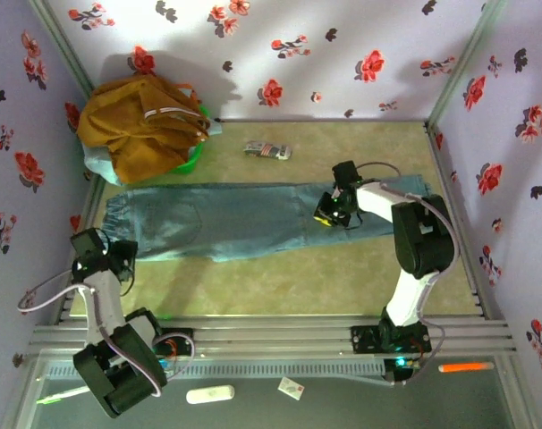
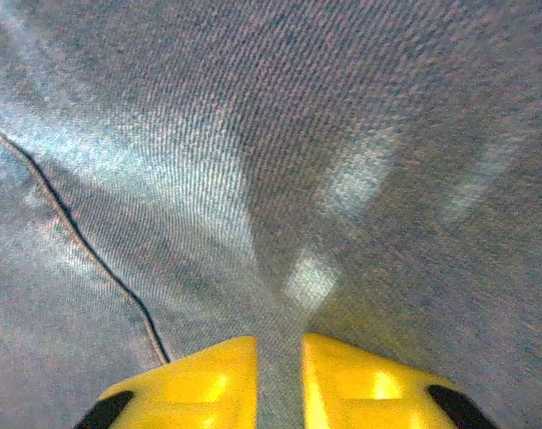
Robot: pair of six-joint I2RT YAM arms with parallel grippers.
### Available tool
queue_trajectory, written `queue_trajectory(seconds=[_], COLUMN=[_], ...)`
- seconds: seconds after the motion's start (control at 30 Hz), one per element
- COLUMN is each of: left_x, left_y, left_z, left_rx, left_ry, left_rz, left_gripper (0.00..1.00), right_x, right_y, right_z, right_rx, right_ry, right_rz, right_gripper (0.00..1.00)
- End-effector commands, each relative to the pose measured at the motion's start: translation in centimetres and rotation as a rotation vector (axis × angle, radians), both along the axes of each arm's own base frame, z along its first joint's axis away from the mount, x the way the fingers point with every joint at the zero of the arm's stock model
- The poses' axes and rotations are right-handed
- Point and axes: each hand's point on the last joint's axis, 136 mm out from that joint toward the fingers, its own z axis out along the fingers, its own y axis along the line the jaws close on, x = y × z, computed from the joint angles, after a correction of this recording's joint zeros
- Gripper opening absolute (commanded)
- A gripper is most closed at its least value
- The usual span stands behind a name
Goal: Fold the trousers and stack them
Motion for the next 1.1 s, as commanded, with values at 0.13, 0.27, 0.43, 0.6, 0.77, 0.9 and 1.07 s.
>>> queue_trajectory(seconds=[0.13,0.27,0.43,0.6,0.77,0.9,1.07], left_x=[3.9,6.4,8.6,8.9,7.4,5.1,3.4], left_y=[-4.1,-8.5,-12.0,-10.2,-6.7,-3.2,-0.1], left_z=[6.0,6.6,2.8,-1.7,-4.8,-6.3,-5.5], left_rx=[0.086,0.132,0.082,0.079,0.028,-0.014,-0.007], left_ry=[-0.092,-0.122,-0.097,-0.019,0.050,0.080,0.098], left_rz=[-0.244,-0.385,-0.443,-0.374,-0.262,-0.141,-0.059], left_gripper=[0.53,0.58,0.60,0.60,0.59,0.59,0.59], right_x=[1.2,1.4,1.7,0.9,-0.5,-0.6,-0.4], right_y=[-4.8,-9.0,-12.5,-13.3,-13.8,-13.2,-8.9], right_z=[5.8,5.5,3.2,0.4,-1.6,-2.3,-2.6], right_rx=[-0.136,-0.137,-0.089,-0.077,-0.058,-0.011,0.072], right_ry=[-0.091,-0.082,-0.036,0.021,0.073,0.087,0.087], right_rz=[-0.032,-0.161,-0.305,-0.347,-0.372,-0.381,-0.328], right_gripper=[0.28,0.31,0.34,0.35,0.36,0.36,0.35])
